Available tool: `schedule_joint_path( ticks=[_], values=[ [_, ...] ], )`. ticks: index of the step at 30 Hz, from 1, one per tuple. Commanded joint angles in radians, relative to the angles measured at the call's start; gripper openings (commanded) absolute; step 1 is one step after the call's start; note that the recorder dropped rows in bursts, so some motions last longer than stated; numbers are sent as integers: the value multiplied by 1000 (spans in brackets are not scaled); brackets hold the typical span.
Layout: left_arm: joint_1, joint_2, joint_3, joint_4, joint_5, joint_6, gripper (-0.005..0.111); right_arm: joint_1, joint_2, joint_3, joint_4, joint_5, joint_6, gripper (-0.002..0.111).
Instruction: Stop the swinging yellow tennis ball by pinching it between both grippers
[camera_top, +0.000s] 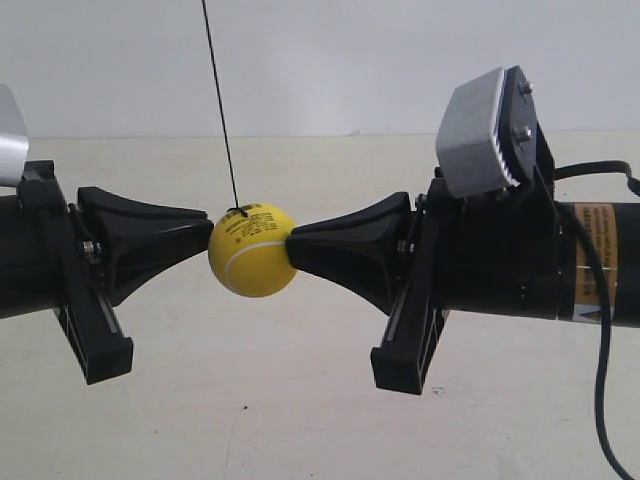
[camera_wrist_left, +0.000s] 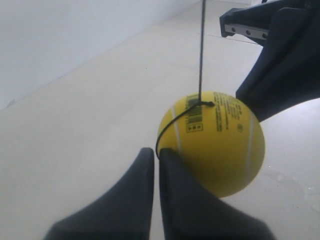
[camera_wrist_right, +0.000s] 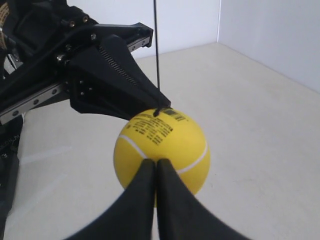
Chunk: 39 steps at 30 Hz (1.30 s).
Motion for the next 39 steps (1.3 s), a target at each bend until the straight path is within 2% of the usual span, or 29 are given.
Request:
schedule_joint_path(
  ticks=[1,4,8,15,22,27,39],
  values=[
    [-8,4,4,11,-43,4,5,1,2,-5,5,-6,1,0],
    [-8,4,4,11,-14,2,5,1,2,-5,5,4,1,0],
    [-8,4,4,11,97,-43,5,1,2,-5,24,83,-14,0],
    [-8,-18,4,-24,172,-45,5,-1,2,-5,90,145,-33,0],
    [-8,-38,4,-20,125,-63,5,-1,2,-5,90,82,-32,0],
    [-8,-38,4,-16,16,-63,5,1,2,-5,94,-11,-24,0],
    [-8,-38,6,16,-67,-63,5,1,2,-5,90,-12,37,0]
  ],
)
